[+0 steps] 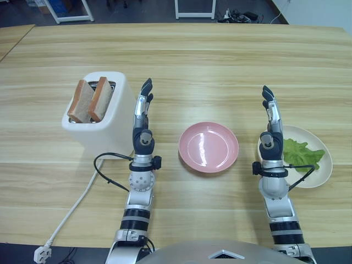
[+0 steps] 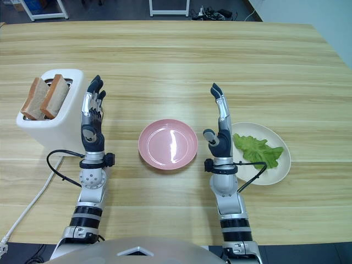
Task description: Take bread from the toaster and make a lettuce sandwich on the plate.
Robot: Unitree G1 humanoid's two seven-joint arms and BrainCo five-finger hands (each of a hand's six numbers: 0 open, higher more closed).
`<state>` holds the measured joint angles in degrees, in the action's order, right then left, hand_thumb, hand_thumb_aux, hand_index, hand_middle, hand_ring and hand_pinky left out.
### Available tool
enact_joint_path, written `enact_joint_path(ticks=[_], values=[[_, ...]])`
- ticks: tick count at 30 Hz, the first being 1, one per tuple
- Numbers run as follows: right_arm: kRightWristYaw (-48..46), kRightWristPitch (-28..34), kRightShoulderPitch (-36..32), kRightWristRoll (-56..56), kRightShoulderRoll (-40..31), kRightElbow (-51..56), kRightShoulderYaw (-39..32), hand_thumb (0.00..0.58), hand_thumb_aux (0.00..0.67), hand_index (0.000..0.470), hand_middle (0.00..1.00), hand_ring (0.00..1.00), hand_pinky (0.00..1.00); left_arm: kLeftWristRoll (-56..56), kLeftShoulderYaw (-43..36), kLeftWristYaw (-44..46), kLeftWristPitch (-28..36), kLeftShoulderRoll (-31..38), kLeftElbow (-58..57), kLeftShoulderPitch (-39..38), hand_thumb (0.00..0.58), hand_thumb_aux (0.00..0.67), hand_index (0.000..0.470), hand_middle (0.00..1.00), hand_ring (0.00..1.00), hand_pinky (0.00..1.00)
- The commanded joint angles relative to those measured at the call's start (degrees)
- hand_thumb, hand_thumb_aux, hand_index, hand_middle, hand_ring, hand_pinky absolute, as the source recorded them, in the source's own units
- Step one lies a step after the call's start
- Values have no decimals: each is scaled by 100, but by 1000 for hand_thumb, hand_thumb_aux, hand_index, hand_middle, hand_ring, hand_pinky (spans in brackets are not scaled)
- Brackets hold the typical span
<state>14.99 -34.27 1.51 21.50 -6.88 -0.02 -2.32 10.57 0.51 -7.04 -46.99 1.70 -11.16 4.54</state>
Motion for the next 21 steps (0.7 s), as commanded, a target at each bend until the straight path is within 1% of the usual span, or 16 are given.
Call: enact_joint_path(ticks=[1, 4, 6, 9, 11, 13, 15, 17, 21], values=[[66, 6, -73, 115, -26, 134, 38, 0, 0, 0, 0, 0, 0, 214, 8, -44, 97, 75, -4, -27, 0, 0, 0, 0, 0, 0], [136, -24, -153, 231, -39, 234, 5, 0, 0, 0, 0, 0, 0, 349, 13, -104, 149, 115, -58, -8, 0, 0, 0, 0, 0, 0], [218, -59, -202, 392, -75, 267, 2, 0, 0, 0, 0, 0, 0, 719, 254, -264, 141, 324, 322, -43, 0, 0, 0, 0, 0, 0], [254, -100, -294, 458, -166, 324, 40, 0, 0, 0, 0, 0, 0, 1430, 1279, -517, 541, 993, 1420, -142, 0, 0, 0, 0, 0, 0], [292, -130, -335, 476, -231, 425, 74, 0, 0, 0, 0, 0, 0, 2213, 2183, -726, 1133, 1792, 1664, -263, 0, 0, 0, 0, 0, 0], [382, -148, -305, 572, -267, 486, 82, 0, 0, 0, 0, 0, 0, 2982, 2636, -916, 1776, 2535, 1344, -371, 0, 0, 0, 0, 0, 0], [463, -159, -288, 720, -300, 521, 38, 0, 0, 0, 0, 0, 0, 3418, 2743, -1037, 2208, 3022, 995, -481, 0, 0, 0, 0, 0, 0], [506, -166, -291, 827, -328, 549, 0, 0, 0, 0, 0, 0, 0, 3590, 2772, -1105, 2549, 3378, 711, -491, 0, 0, 0, 0, 0, 0], [631, -137, -253, 975, -390, 577, 17, 0, 0, 0, 0, 0, 0, 3615, 2440, -1255, 3006, 3841, -191, -97, 0, 0, 0, 0, 0, 0]])
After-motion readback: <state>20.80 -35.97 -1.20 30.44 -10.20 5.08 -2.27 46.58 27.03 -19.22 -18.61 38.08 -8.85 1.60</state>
